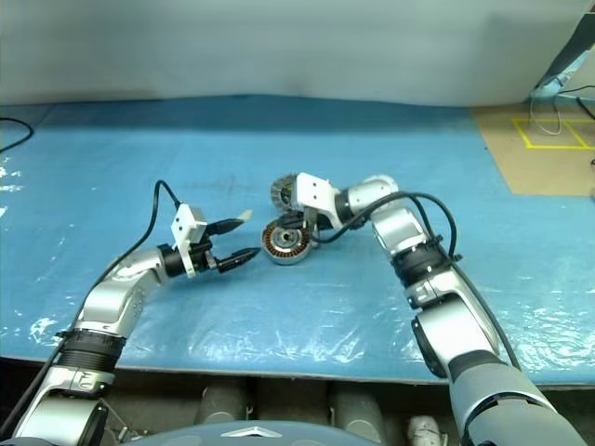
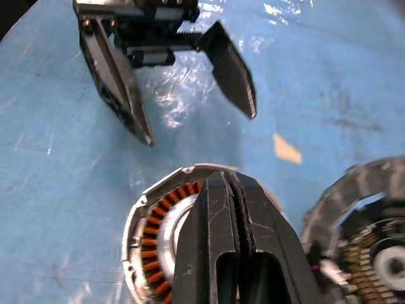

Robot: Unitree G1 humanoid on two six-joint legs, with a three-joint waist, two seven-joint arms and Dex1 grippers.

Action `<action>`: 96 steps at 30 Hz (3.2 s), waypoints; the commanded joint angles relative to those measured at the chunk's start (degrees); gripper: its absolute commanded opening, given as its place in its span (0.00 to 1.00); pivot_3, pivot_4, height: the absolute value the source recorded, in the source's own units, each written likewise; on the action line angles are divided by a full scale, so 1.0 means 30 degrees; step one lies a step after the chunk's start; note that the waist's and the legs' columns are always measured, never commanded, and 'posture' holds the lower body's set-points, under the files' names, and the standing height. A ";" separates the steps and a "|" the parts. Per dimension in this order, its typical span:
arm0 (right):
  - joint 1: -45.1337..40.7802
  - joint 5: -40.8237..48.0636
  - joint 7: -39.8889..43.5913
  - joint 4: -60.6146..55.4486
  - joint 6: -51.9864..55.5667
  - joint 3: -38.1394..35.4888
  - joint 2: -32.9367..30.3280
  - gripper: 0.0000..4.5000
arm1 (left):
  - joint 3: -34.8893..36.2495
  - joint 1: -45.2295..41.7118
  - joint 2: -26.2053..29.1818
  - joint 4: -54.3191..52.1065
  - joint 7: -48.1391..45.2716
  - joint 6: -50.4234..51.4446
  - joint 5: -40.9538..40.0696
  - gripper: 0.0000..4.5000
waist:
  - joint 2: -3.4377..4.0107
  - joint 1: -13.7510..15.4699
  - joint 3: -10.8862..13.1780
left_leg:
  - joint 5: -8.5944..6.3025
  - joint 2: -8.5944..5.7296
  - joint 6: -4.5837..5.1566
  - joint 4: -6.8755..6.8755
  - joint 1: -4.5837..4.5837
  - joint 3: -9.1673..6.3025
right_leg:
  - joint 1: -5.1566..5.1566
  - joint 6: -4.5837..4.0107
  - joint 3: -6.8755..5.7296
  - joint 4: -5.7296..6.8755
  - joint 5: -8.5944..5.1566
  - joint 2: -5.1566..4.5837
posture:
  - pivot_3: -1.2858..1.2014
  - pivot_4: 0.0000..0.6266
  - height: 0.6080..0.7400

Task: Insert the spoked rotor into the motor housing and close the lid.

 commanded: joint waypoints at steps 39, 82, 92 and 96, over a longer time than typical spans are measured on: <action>0.0216 0.1849 -0.4103 0.2188 0.1879 -0.2309 0.2232 0.01 | -0.0334 -0.0294 -0.0530 -0.0316 -0.0331 -0.0171 0.0302 1.00 | 0.0002 -0.0037 0.0001 | -0.0006 -0.0004 -0.0060 -0.0097 0.0127 0.0003 | 0.0109 0.0006 0.0007 -0.0093 -0.0001 -0.0013 | 0.52 0.24 1.00; 0.0420 0.3732 -1.0641 0.5864 1.5644 -0.5107 0.3959 0.01 | -0.0450 -0.0331 -0.0683 -0.0090 -0.0525 -0.0419 0.0496 1.00 | 0.0051 0.0040 -0.0021 | -0.0011 -0.0006 -0.0075 -0.0135 0.0476 0.0002 | 0.0434 0.0038 -0.0005 -0.0116 -0.0014 -0.0063 | 0.52 0.24 1.00; 0.1158 0.5428 -1.1737 0.4878 1.7756 -0.6556 0.4429 0.01 | -0.0560 -0.0386 -0.0826 -0.0130 -0.0461 -0.0329 0.0556 1.00 | 0.0093 0.0230 -0.0132 | -0.0013 -0.0054 -0.0074 -0.0434 0.0731 -0.0023 | 0.0580 0.0194 0.0033 -0.0225 -0.0109 -0.0096 | 0.52 0.24 1.00; 0.1869 0.7126 -0.9795 0.0330 1.5663 -0.6942 0.4330 0.01 | -0.0539 -0.0356 -0.0799 -0.0034 -0.0502 -0.0396 0.0578 1.00 | 0.0090 0.0476 -0.0124 | -0.0003 -0.0051 -0.0089 -0.0468 0.0587 -0.0025 | 0.0445 0.0202 0.0031 -0.0247 -0.0112 -0.0091 | 0.52 0.24 1.00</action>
